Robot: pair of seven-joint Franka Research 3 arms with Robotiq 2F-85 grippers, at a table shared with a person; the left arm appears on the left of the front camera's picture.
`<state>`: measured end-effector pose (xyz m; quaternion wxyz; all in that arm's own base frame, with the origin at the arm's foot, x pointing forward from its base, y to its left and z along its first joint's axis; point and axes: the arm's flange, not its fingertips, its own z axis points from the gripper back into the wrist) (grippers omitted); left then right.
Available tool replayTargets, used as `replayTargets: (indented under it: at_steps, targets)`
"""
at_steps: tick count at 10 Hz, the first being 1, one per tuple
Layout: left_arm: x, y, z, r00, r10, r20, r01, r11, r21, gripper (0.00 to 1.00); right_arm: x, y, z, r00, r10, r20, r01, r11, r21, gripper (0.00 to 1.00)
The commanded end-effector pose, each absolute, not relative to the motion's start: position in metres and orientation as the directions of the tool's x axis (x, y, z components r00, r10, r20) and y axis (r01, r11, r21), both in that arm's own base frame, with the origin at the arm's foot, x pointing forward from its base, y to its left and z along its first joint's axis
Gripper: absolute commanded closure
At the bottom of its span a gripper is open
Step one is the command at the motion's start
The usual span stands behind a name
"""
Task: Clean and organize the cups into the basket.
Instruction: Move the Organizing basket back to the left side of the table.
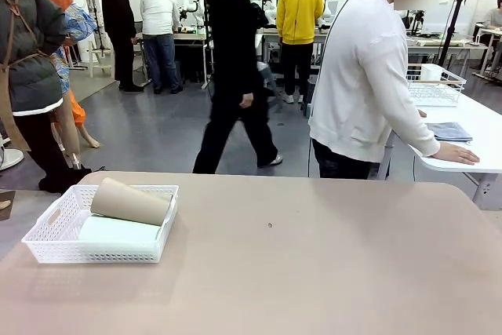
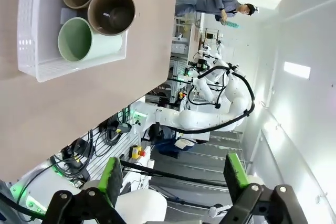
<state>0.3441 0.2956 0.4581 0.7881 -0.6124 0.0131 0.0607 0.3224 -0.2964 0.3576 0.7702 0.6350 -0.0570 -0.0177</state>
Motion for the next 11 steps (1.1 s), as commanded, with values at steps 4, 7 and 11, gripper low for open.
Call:
replayTargets:
  at_steps: [4,7,11]
  targets:
    - [0.3449,0.2977,0.4556,0.991,0.093,-0.097,-0.119,0.261,-0.958,0.0,0.3208,-0.2932,0.3589,0.994,-0.094,0.047,-0.026,0.208,0.978,0.0]
    - [0.3449,0.2977,0.4556,0.991,0.093,-0.097,-0.119,0.261,-0.958,0.0,0.3208,-0.2932,0.3589,0.994,-0.094,0.047,-0.026,0.208,0.978,0.0]
    - [0.3449,0.2977,0.4556,0.991,0.093,-0.097,-0.119,0.261,-0.958,0.0,0.3208,-0.2932,0.3589,0.994,-0.094,0.047,-0.026,0.208,0.978,0.0]
